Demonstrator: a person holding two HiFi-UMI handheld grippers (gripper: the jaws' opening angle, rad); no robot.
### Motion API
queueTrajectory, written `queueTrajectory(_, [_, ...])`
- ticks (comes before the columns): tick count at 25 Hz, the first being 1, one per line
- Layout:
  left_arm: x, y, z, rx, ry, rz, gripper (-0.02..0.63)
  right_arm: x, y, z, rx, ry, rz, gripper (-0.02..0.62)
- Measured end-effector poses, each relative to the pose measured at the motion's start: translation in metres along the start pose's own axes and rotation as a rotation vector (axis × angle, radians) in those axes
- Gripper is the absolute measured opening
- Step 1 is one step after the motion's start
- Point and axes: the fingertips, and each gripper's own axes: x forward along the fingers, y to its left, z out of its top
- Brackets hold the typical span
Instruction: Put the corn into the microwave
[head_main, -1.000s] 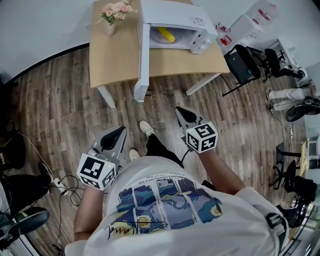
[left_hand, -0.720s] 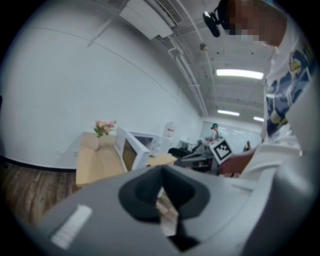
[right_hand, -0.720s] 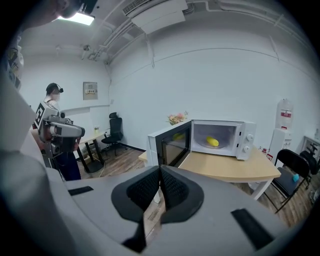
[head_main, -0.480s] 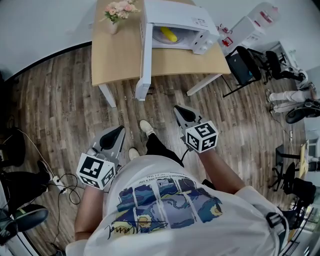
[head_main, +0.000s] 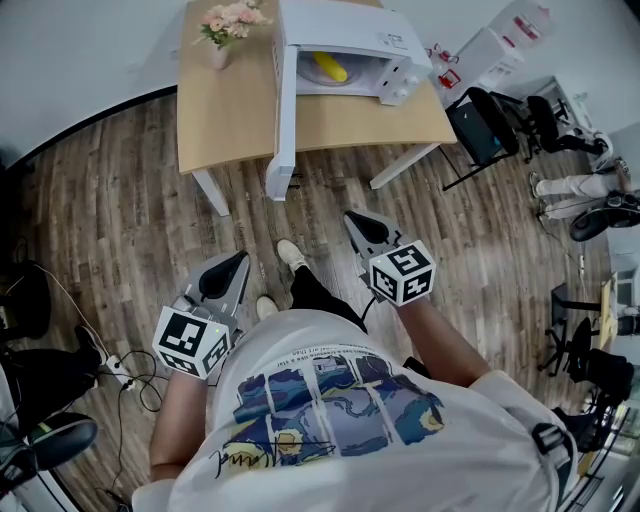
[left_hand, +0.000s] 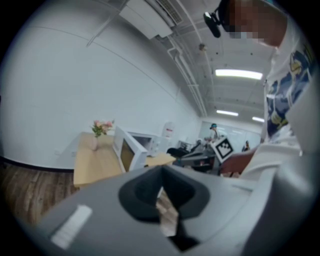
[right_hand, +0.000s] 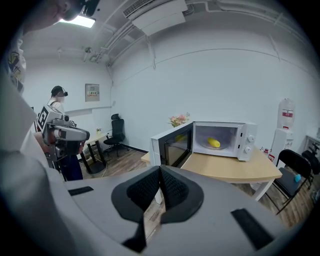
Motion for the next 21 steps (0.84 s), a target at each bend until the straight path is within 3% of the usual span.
queueTrajectory(14, [-0.002,-0.011,-0.006,-0.004,0.000,-0.008,0.009,-0.013,0.005,-0.004,-0.009,0.000,-0.003,0.009])
queueTrajectory(21, [0.002,-0.015,-0.013,-0.045,-0.003,-0.024,0.008,-0.018,0.006,-0.007,-0.016,0.010,0.001,0.009])
